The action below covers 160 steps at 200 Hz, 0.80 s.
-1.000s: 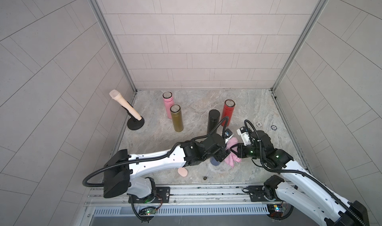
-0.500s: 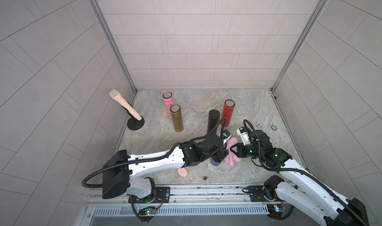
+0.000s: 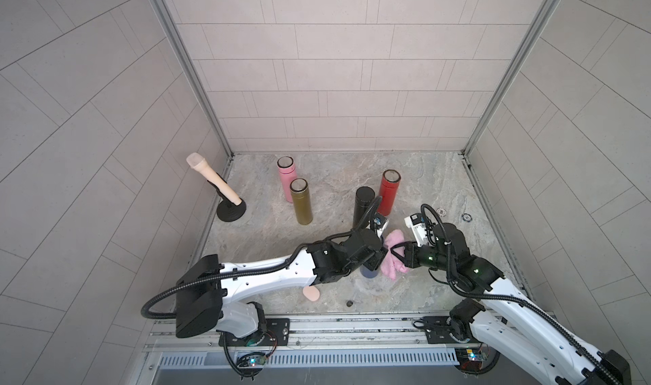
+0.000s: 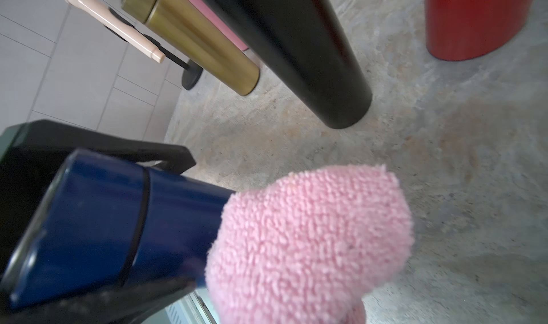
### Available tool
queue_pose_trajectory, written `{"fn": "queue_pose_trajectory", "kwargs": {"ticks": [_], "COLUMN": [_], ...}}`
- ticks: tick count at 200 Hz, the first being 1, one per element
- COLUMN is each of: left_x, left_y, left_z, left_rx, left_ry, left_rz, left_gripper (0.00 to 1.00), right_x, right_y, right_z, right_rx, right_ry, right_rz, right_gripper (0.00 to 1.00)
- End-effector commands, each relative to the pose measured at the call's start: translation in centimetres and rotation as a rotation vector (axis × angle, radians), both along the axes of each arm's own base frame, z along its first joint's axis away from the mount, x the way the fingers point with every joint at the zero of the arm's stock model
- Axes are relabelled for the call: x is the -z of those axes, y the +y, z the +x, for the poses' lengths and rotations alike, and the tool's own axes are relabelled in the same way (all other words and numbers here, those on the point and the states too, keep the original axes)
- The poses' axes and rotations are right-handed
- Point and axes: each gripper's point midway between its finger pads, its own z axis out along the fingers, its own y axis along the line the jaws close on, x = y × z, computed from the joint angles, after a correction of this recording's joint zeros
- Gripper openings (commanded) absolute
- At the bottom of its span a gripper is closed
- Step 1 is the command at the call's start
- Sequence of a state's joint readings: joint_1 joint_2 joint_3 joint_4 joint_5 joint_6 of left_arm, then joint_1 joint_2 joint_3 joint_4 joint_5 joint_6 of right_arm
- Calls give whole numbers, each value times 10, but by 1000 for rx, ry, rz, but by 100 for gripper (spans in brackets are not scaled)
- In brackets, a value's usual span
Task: Wipe the surface of the thermos
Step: Wipe the dirt from the surface of the thermos.
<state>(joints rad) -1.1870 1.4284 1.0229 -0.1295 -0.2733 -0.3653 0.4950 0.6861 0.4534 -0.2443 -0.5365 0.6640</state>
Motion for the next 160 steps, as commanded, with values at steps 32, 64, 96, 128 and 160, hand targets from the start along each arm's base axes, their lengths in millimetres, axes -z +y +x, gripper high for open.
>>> {"fn": "queue_pose_trajectory", "kwargs": {"ticks": [32, 64, 96, 128, 160], "left_x": [-46, -40, -38, -31, -34], "left_y": [-15, -30, -51, -62, -64], "left_z": [29, 32, 28, 24, 18], "left_rx": [-339, -399, -361, -327, -244], "left_ry": [67, 132, 162, 185, 154], "left_rz": [-230, -263, -271, -261, -230], "left_gripper": [0, 0, 0, 0, 0], "right_x": [57, 43, -17, -57, -7], "right_y": [-20, -15, -20, -17, -18], "right_z": [-19, -18, -6, -3, -5], "right_rx": [67, 91, 164, 172, 167], "right_ry": [92, -6, -198, -254, -105], "right_rz": [-88, -28, 31, 96, -18], "right_gripper": [0, 0, 0, 0, 0]}}
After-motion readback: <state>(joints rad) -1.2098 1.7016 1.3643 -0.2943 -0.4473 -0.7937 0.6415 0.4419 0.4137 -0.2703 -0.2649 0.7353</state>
